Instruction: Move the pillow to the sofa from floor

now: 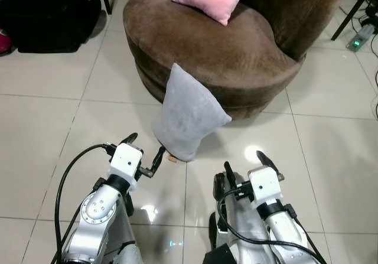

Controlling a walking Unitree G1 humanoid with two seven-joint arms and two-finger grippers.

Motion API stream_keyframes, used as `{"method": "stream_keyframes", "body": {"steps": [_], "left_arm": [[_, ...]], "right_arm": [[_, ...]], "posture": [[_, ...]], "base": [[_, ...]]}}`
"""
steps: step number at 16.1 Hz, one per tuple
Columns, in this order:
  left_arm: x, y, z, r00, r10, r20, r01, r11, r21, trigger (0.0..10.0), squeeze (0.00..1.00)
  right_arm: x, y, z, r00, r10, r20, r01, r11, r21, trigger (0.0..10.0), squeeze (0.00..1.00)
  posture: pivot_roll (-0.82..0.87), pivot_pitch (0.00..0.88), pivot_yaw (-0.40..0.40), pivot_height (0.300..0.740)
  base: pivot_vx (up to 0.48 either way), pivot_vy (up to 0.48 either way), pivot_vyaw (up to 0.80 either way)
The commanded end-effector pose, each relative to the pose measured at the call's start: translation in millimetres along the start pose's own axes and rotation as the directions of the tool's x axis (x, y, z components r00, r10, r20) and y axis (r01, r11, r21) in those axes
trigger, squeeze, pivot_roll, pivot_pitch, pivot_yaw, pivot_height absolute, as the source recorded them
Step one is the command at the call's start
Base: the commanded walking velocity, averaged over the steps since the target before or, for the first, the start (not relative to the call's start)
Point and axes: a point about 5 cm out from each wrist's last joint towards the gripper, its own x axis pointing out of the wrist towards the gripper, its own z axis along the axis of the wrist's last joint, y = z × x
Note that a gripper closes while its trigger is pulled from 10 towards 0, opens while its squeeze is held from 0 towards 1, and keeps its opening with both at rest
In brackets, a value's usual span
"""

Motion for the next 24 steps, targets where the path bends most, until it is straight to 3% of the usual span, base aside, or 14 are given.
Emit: {"method": "stream_keyframes", "body": {"steps": [1, 3, 4, 5, 6, 8, 9, 10, 14, 21, 24], "left_arm": [[-1.1, -4.4, -5, 1.000, -0.015, -0.024, 0.014, 1.000, -0.012, 10.0, 1.00], [0.3, -6.1, -4, 0.999, -0.027, -0.020, 0.026, 0.999, -0.027, 10.0, 1.00], [1.2, -5.7, -3, 1.000, -0.022, -0.019, 0.022, 0.999, -0.024, 10.0, 0.00], [1.5, -4.7, -4, 1.000, -0.011, -0.026, 0.011, 1.000, -0.022, 10.0, 0.00], [0.4, -3.5, -6, 0.999, -0.007, -0.040, 0.006, 1.000, -0.011, 10.0, 1.00], [0.0, -4.4, -8, 0.998, -0.014, -0.060, 0.013, 1.000, -0.011, 10.0, 1.00], [0.4, -6.0, -9, 0.997, -0.029, -0.067, 0.028, 0.999, -0.017, 10.0, 0.73], [0.4, -6.1, -7, 0.998, -0.020, -0.054, 0.017, 0.998, -0.059, 10.0, 0.00], [2.2, -2.1, -10, 0.997, 0.014, -0.076, -0.014, 1.000, 0.001, 10.0, 0.00], [4.4, -5.1, -8, 0.999, -0.006, -0.050, 0.004, 0.999, -0.037, 10.0, 0.00], [4.5, -6.2, -10, 0.997, -0.025, -0.079, 0.024, 1.000, -0.014, 10.0, 0.00]], "right_arm": [[-4.6, -2.2, -8, 0.999, -0.006, -0.038, 0.006, 1.000, -0.011, 10.0, 0.00], [-5.1, -1.8, -11, 0.999, -0.006, -0.044, 0.005, 1.000, -0.010, 10.0, 0.00], [-5.9, -1.7, -16, 0.999, -0.004, -0.054, 0.004, 1.000, -0.010, 10.0, 0.00], [-6.6, -1.9, -19, 0.998, -0.003, -0.061, 0.003, 1.000, -0.009, 10.0, 0.00], [-7.9, -2.3, -23, 0.997, -0.004, -0.071, 0.003, 1.000, -0.009, 10.0, 0.00], [-9.3, -2.9, -28, 0.997, -0.005, -0.081, 0.004, 1.000, -0.009, 10.0, 0.00], [-9.8, -2.9, -30, 0.996, -0.005, -0.085, 0.004, 1.000, -0.009, 10.0, 0.00], [-10.1, -2.7, -32, 0.996, -0.005, -0.088, 0.004, 1.000, -0.009, 10.0, 0.00], [-10.6, -2.8, -36, 0.996, -0.007, -0.089, 0.006, 1.000, -0.012, 10.0, 0.00], [-9.1, -3.1, -34, 0.998, -0.012, -0.058, 0.011, 1.000, -0.021, 10.0, 0.00], [-8.3, -2.6, -32, 0.999, -0.009, -0.044, 0.008, 1.000, -0.023, 10.0, 0.00]], "posture": [[0.08, 0.218, -0.066, 0.525], [0.08, 0.219, -0.065, 0.525], [0.08, 0.221, -0.063, 0.525], [0.08, 0.221, -0.063, 0.525], [0.07, 0.224, -0.062, 0.525], [0.07, 0.225, -0.061, 0.525], [0.07, 0.228, -0.059, 0.525], [0.07, 0.228, -0.060, 0.525], [0.07, 0.230, -0.059, 0.525], [0.07, 0.237, -0.064, 0.525], [0.07, 0.237, -0.066, 0.525]], "base": [[0.000, 0.000, 0.00], [0.000, 0.000, 0.00], [0.000, 0.000, 0.00], [0.000, 0.000, 0.00], [0.000, 0.000, 0.00], [0.000, 0.000, 0.00], [0.000, 0.000, 0.00], [0.000, 0.000, 0.00], [0.000, 0.000, 0.00], [0.000, 0.000, 0.00], [0.316, 0.000, 0.00]]}}
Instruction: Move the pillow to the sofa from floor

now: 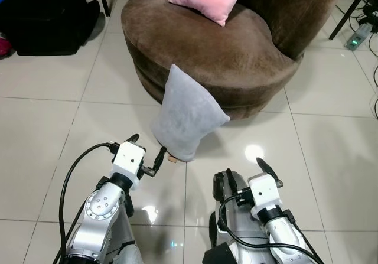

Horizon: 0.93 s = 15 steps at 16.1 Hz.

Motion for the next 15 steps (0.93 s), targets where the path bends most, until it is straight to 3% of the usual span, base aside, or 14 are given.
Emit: {"method": "stream_keyframes", "body": {"steps": [1, 6, 12, 15], "left_arm": [[-1.1, -4.6, -4.1, 0.999, -0.022, -0.023, 0.022, 1.000, 0.011, 10.0, 0.00], [-0.5, -6.2, -2.6, 0.999, -0.042, -0.017, 0.042, 0.998, 0.035, 10.0, 0.00], [-0.7, -10.0, -1.7, 0.998, -0.059, -0.009, 0.059, 0.998, 0.009, 10.0, 0.02], [-1.1, -11.6, -4.2, 0.996, -0.083, -0.038, 0.086, 0.993, 0.080, 10.0, 0.00]], "right_arm": [[-4.5, -2.9, -4.0, 1.000, -0.009, -0.013, 0.009, 1.000, -0.013, 10.0, 0.00], [-3.9, -0.5, -1.5, 1.000, -0.004, -0.007, 0.004, 1.000, -0.010, 10.0, 0.00], [-3.2, 0.4, 1.5, 1.000, 0.000, -0.002, 0.000, 1.000, -0.009, 10.0, 0.00], [-3.9, 5.4, 1.6, 1.000, 0.008, -0.002, -0.008, 1.000, -0.007, 10.0, 0.00]], "posture": [[0.07, 0.236, -0.066, 0.525], [0.07, 0.235, -0.063, 0.525], [0.07, 0.239, -0.062, 0.525], [0.07, 0.239, -0.061, 0.525]], "base": [[0.480, 0.000, 0.00], [0.480, 0.000, 0.00], [0.480, 0.000, 0.00], [0.000, 0.000, 0.00]]}}
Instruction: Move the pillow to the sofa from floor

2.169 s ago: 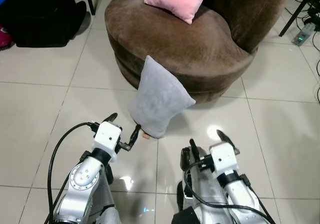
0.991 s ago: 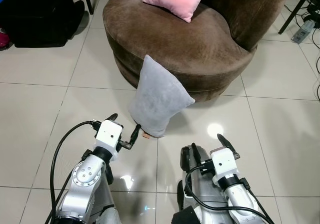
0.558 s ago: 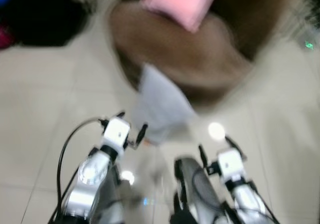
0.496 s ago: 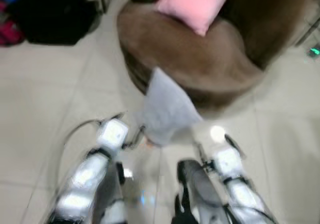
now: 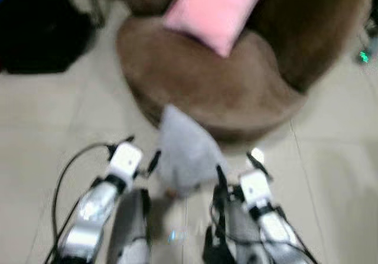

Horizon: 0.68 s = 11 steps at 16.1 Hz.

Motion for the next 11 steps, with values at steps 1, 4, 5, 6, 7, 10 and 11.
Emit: {"method": "stream_keyframes", "body": {"steps": [1, 4, 5, 6, 7, 10, 11], "left_arm": [[-2.5, -9.6, -4, 0.999, -0.046, -0.023, 0.046, 0.999, 0.013, 10.0, 0.00], [-2.2, -4.0, -5, 0.999, -0.038, -0.030, 0.039, 0.999, 0.022, 10.0, 0.00], [-1.8, -2.5, -5, 0.999, -0.036, -0.031, 0.037, 0.999, 0.021, 10.0, 0.00], [-0.9, -0.5, -5, 0.999, -0.035, -0.034, 0.036, 0.999, 0.023, 10.0, 0.00], [0.3, 2.4, -5, 0.999, -0.030, -0.035, 0.031, 0.999, 0.027, 10.0, 0.00], [8.9, 37.1, -5, 0.997, 0.010, -0.075, -0.005, 0.998, 0.066, 10.0, 0.00], [10.2, 42.4, -4, 0.997, 0.009, -0.079, -0.003, 0.997, 0.077, 10.0, 0.00]], "right_arm": [[-6.6, -1.0, -5, 1.000, -0.016, -0.024, 0.016, 1.000, 0.001, 10.0, 0.00], [-6.3, 0.9, -4, 1.000, -0.018, -0.020, 0.019, 1.000, 0.006, 10.0, 0.00], [-5.8, 0.2, -3, 1.000, -0.020, -0.016, 0.020, 1.000, 0.006, 10.0, 0.00], [-5.2, -1.1, -1, 1.000, -0.021, -0.012, 0.021, 1.000, 0.005, 10.0, 0.00], [-4.7, -2.1, 0, 1.000, -0.023, -0.009, 0.023, 1.000, 0.005, 10.0, 0.00], [-1.0, -4.3, 7, 1.000, -0.029, 0.007, 0.029, 1.000, 0.004, 10.0, 0.00], [-0.7, -4.5, 8, 0.999, -0.030, 0.012, 0.030, 1.000, 0.005, 10.0, 0.00]], "posture": [[0.07, 0.234, -0.055, 0.525], [0.07, 0.226, -0.049, 0.525], [0.07, 0.222, -0.048, 0.525], [0.07, 0.221, -0.048, 0.525], [0.07, 0.218, -0.047, 0.525], [0.07, 0.204, -0.042, 0.525], [0.07, 0.204, -0.042, 0.525]], "base": [[0.000, 0.000, 0.00], [0.000, 0.000, 0.00], [0.000, 0.000, 0.00], [0.000, 0.000, 0.00], [0.000, 0.000, 0.00], [0.000, 0.000, 0.00], [0.000, 0.000, 0.00]]}}
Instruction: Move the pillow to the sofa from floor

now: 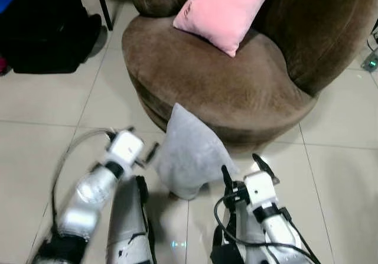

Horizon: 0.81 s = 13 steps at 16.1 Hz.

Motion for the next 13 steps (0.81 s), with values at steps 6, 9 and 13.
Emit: {"method": "stream_keyframes", "body": {"steps": [6, 9, 13], "left_arm": [[14.5, 47.6, 10, 0.998, -0.044, -0.044, 0.050, 0.986, 0.161, 10.0, 0.00], [20.6, 58.5, 19, 0.995, -0.082, -0.052, 0.091, 0.974, 0.207, 10.0, 0.00], [34.5, 83.0, 33, 0.985, -0.128, -0.117, 0.158, 0.940, 0.302, 10.0, 0.00]], "right_arm": [[-9.6, 0.8, 1, 1.000, -0.025, -0.015, 0.025, 1.000, 0.012, 10.0, 0.00], [-11.7, 3.0, 2, 0.999, -0.035, -0.018, 0.036, 0.999, 0.023, 10.0, 0.00], [-17.4, 10.0, 9, 0.999, -0.052, -0.009, 0.052, 0.998, 0.036, 10.0, 0.00]], "posture": [[0.05, 0.214, -0.021, 0.525], [0.05, 0.219, -0.009, 0.525], [0.03, 0.238, 0.018, 0.525]], "base": [[0.000, 0.000, 0.00], [0.000, 0.000, 0.00], [0.000, 0.000, 0.00]]}}
